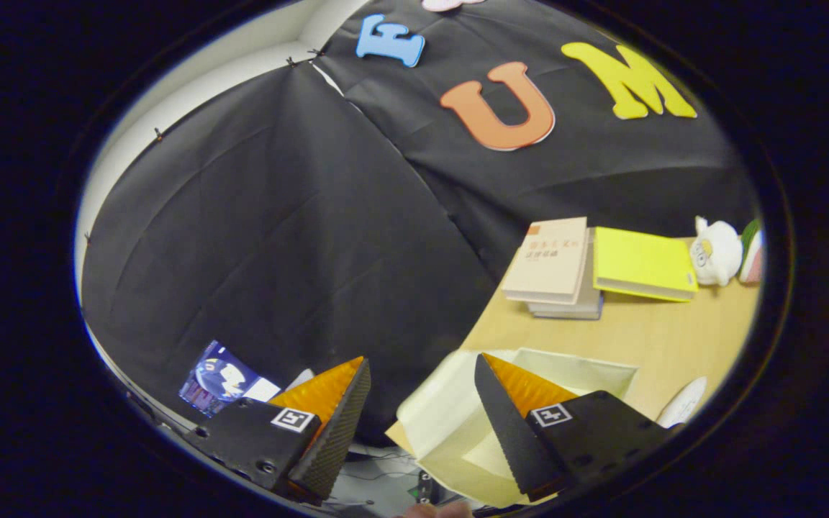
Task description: Open the storage box then place both shoes into the box .Put the left shoe in first, then the right shoe, with the right side of both shoes facing outward in a uniform manner.
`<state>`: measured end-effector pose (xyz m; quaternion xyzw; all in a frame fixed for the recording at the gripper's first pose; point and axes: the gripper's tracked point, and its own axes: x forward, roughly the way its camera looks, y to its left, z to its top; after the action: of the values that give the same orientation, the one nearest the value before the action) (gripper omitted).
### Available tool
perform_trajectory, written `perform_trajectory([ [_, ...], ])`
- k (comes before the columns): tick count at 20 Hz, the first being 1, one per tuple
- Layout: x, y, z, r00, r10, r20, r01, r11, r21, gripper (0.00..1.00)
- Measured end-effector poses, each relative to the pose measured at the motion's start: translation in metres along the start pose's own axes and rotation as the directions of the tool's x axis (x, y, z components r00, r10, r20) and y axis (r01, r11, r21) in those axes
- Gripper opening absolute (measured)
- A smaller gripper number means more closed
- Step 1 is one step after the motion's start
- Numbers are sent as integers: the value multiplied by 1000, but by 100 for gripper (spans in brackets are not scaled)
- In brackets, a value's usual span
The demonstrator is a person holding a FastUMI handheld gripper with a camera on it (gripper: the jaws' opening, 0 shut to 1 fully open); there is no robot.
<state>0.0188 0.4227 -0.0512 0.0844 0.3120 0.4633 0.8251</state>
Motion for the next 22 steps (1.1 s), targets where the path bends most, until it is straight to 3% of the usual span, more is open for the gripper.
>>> perform_trajectory([
  [5,-71,-76,-2,970,-215,113,223,973,-65,97],
  [12,-161,-201,-49,883,-452,125,452,892,22,97],
  [16,-179,-269,-111,826,-564,13,561,823,83,97],
  [22,-151,-310,-220,789,-570,-232,604,787,121,98],
])
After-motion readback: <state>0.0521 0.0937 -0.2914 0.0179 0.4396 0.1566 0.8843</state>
